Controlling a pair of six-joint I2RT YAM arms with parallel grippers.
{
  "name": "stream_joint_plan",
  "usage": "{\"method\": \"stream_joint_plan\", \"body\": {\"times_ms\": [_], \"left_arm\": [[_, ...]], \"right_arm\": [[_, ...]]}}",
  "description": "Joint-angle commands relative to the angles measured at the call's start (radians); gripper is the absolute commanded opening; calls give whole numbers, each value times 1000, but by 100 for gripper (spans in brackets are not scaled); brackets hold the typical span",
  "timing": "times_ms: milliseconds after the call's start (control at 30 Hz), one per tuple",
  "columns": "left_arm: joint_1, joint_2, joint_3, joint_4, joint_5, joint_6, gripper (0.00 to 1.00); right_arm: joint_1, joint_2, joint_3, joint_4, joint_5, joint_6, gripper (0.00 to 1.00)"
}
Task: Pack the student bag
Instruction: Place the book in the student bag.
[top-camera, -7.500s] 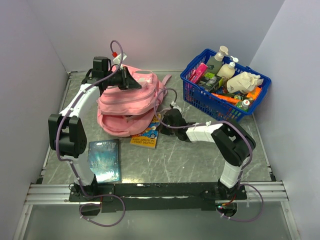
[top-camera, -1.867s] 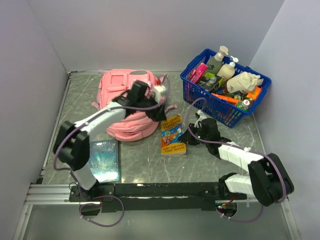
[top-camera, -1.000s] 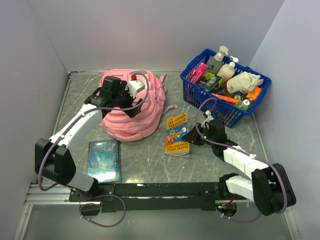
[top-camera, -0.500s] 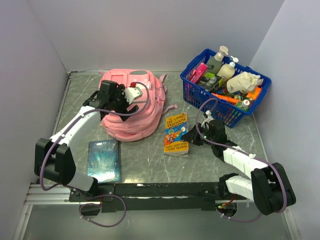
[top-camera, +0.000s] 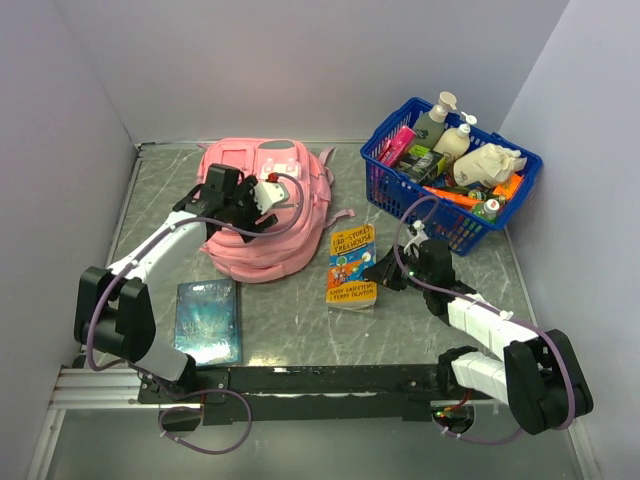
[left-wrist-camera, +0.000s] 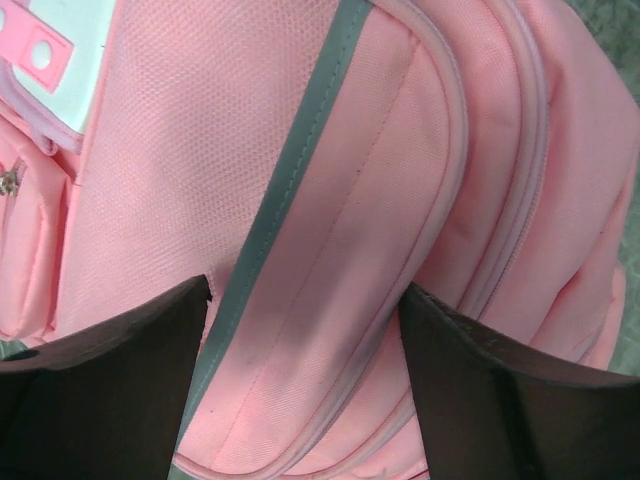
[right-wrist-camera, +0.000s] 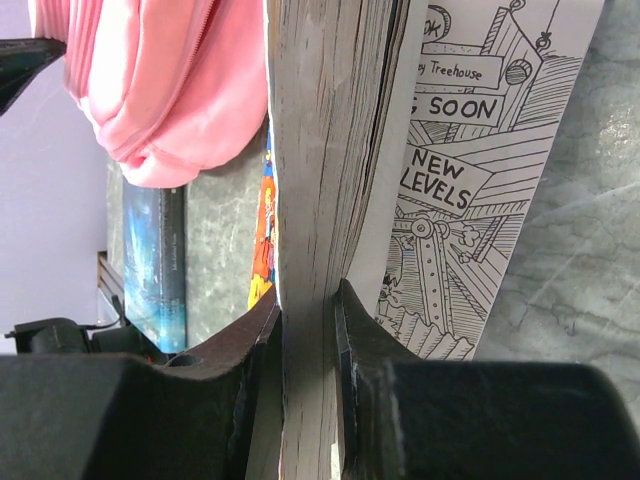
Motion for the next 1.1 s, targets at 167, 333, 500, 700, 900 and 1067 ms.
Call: {"method": "stream_joint_plan", "body": {"times_ms": [167,333,500,700,900,1067], "left_arm": [[-2,-3,43,93,-80,1,8],[-11,-1,202,44,-9,-117,1],[-11,-3,284,21,26,-209,1],[-9,25,398,-38,94,-324,1],[-11,57,469,-85,158,-403,1],[-12,53,454,-96,193,-422,1]], "right_arm": [[-8,-17,23,146,-49,62,0],[-9,-38,48,132,-63,84,0],[-9,-78,56,156,-81,139,0],[33,-30,92,268,-102,249,0],[87,114,183,375,-101,331,0],[113,267,304,394,-75,412,0]]}}
